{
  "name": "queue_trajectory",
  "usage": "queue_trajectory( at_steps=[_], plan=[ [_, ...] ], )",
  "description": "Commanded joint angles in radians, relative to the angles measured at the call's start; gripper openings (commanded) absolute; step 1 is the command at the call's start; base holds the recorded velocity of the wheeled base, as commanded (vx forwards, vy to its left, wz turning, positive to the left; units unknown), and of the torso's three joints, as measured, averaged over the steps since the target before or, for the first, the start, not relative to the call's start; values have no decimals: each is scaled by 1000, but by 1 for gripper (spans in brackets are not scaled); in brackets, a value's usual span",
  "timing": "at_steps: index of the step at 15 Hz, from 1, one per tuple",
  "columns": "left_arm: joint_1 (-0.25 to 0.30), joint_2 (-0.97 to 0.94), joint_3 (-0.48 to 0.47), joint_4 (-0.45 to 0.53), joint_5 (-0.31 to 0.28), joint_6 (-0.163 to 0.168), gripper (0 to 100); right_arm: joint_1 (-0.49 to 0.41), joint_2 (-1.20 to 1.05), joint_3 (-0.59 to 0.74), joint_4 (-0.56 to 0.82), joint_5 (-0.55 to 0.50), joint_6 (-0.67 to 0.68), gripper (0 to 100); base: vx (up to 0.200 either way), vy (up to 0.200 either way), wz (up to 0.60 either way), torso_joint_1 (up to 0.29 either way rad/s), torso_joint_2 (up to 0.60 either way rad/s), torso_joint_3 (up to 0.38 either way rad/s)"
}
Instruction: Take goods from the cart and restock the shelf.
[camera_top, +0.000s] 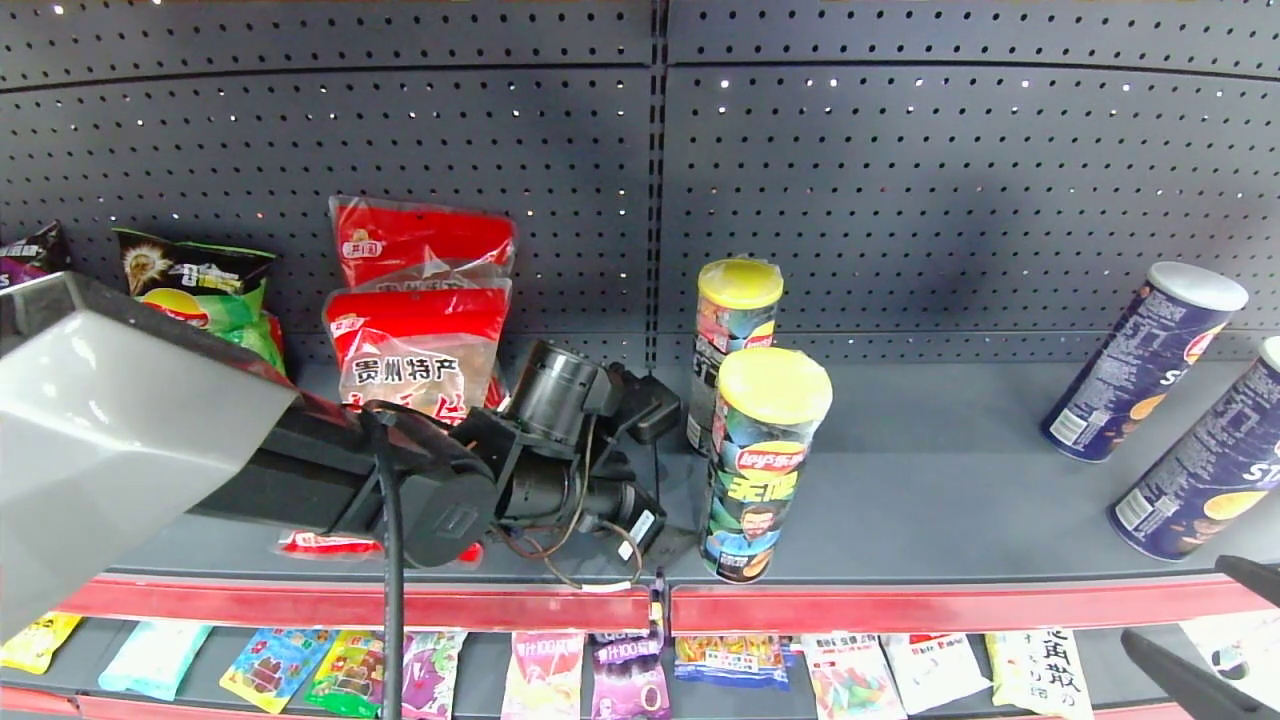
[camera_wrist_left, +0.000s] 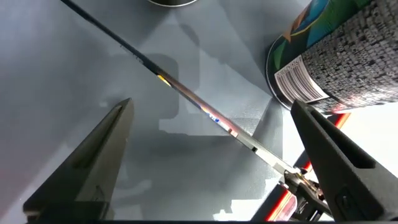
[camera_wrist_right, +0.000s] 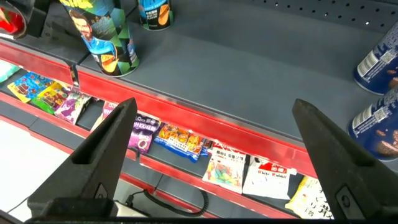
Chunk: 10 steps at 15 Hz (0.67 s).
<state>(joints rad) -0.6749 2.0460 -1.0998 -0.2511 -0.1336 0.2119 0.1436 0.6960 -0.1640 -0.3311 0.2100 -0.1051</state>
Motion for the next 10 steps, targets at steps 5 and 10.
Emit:
queue_trajectory(
  at_steps=[5, 10],
  plan=[
    [1, -18, 14, -1, 3, -2, 100, 1, 4, -2, 0, 0, 2, 100, 0, 0, 0, 0, 0, 0],
    [6, -73, 98, -2, 3, -2, 100, 1, 4, 0, 0, 0, 2, 100, 0, 0, 0, 0, 0, 0]
  ],
)
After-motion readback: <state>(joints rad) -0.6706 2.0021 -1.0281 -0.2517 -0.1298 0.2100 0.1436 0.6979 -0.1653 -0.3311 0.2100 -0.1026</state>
